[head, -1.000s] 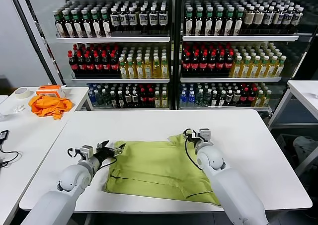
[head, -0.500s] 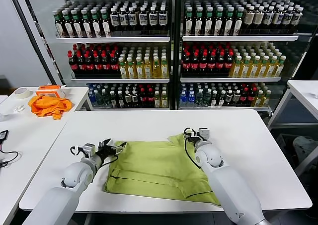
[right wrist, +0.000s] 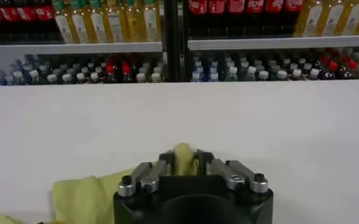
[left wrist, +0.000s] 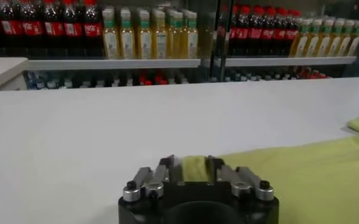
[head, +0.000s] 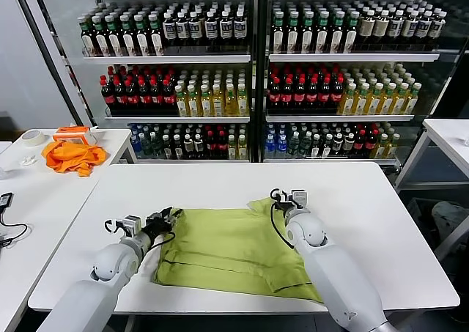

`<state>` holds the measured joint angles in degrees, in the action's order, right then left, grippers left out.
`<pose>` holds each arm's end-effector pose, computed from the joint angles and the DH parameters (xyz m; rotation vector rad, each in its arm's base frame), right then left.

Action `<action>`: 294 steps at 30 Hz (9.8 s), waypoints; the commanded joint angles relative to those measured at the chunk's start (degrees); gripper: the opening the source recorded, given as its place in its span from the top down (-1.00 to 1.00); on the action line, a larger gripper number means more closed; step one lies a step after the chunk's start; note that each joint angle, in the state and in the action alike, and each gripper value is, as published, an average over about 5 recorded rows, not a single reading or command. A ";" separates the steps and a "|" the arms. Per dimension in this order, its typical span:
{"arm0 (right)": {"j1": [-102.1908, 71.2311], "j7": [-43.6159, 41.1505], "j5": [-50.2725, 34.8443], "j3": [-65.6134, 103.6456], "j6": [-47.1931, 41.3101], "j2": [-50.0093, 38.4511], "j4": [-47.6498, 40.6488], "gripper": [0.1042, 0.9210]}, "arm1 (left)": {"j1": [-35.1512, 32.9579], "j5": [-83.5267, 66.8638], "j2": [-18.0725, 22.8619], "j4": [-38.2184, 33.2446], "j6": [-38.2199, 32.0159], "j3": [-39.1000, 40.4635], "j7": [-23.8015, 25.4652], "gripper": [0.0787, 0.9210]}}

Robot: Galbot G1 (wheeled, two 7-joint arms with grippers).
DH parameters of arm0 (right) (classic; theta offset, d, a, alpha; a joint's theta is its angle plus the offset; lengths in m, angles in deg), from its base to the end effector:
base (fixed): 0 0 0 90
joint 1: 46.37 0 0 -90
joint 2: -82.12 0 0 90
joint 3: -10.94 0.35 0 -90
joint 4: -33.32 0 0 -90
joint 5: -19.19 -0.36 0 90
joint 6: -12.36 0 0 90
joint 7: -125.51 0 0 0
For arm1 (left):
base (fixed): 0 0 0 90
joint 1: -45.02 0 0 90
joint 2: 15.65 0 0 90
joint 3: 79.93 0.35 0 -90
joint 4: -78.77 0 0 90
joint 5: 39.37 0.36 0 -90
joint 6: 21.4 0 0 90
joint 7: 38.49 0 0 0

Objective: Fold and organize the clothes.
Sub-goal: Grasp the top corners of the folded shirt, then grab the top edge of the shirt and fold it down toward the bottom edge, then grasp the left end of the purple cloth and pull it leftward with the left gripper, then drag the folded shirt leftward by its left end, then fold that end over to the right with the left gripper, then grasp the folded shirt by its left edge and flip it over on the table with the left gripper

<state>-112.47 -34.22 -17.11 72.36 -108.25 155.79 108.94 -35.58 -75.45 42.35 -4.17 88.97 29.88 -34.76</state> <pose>0.4698 0.0365 -0.3043 0.1113 -2.5792 0.0092 0.3967 0.1062 -0.3383 -0.3895 -2.6288 0.0098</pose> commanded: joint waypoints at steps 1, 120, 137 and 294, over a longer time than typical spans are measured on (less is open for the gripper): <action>-0.63 -3.86 1.22 0.13 4.21 -0.40 1.17 0.86 | 0.01 -0.90 -0.27 -0.58 -0.50 -0.13 0.56 0.44; -49.76 4.25 15.32 14.96 0.41 -17.56 54.92 -0.76 | -24.29 -1.84 -0.12 -24.26 1.03 -1.70 -22.83 0.19; -45.63 3.37 14.88 12.41 -0.42 -18.92 54.40 -0.76 | -32.71 25.83 -5.51 -30.84 7.22 -26.22 -7.29 0.94; -41.03 2.15 17.14 13.34 3.13 -16.86 50.66 -0.76 | -33.13 6.49 12.39 -44.73 8.77 -1.53 -11.30 0.97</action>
<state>-153.01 -32.17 -0.13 85.33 -105.05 138.86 159.53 -68.78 -83.90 30.95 -42.24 99.35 -7.96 -48.04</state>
